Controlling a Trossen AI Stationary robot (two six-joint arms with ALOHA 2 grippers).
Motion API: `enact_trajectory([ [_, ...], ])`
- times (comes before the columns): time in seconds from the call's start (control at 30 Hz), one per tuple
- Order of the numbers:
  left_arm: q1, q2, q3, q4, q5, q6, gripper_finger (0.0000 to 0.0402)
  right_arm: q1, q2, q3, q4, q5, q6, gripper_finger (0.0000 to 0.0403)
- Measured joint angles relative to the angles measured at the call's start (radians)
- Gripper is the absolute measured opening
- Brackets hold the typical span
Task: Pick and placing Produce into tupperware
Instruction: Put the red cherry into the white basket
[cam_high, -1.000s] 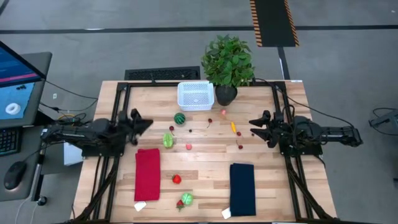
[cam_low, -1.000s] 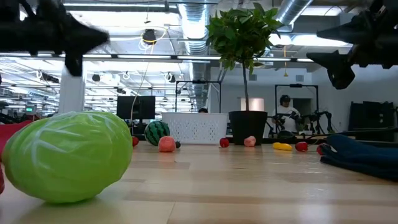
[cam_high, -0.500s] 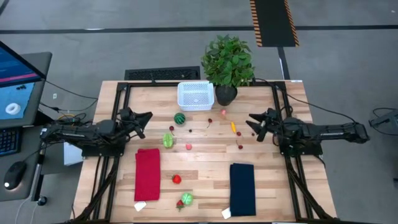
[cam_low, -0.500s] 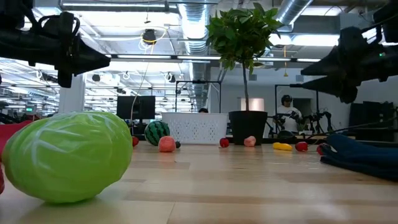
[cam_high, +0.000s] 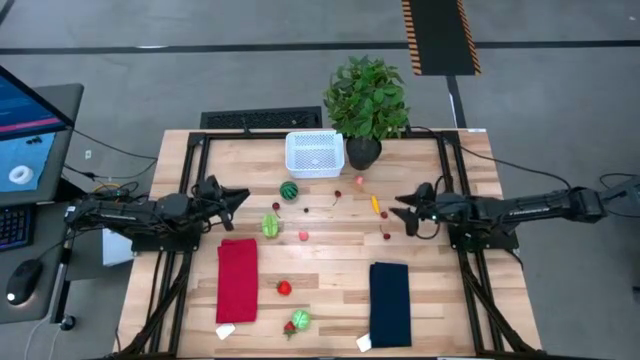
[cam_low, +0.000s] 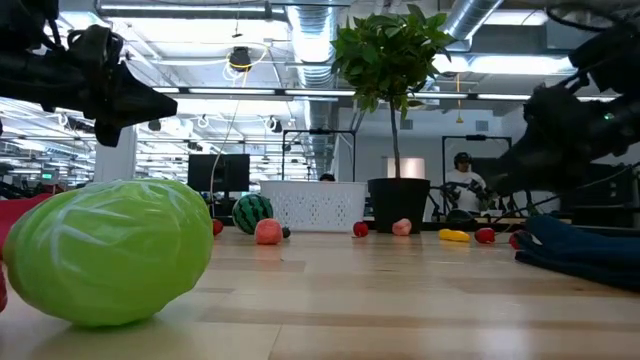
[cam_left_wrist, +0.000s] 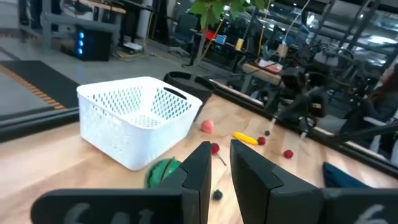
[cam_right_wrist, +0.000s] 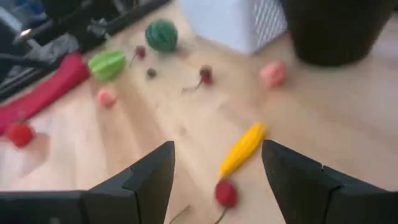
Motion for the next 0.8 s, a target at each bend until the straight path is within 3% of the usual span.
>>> enact_trajectory([
  [0.17, 0.000, 0.000, 0.000, -0.001, 0.018, 0.006, 0.0050, 0.005, 0.024, 0.055, -0.135, -0.094, 0.265, 0.0265],
  [0.37, 0.000, 0.000, 0.000, -0.001, 0.007, 0.009, 0.0050, 0.046, 0.087, 0.183, -0.395, -0.079, 0.458, 0.0265],
  [0.63, 0.001, 0.000, 0.000, 0.000, -0.030, 0.011, 0.0050, 0.070, 0.251, 0.209, -0.369, -0.062, 0.584, 0.0265],
  [0.8, 0.001, 0.000, 0.000, 0.001, -0.034, 0.012, 0.0050, 0.086, 0.362, 0.209, -0.265, -0.061, 0.587, 0.0265],
])
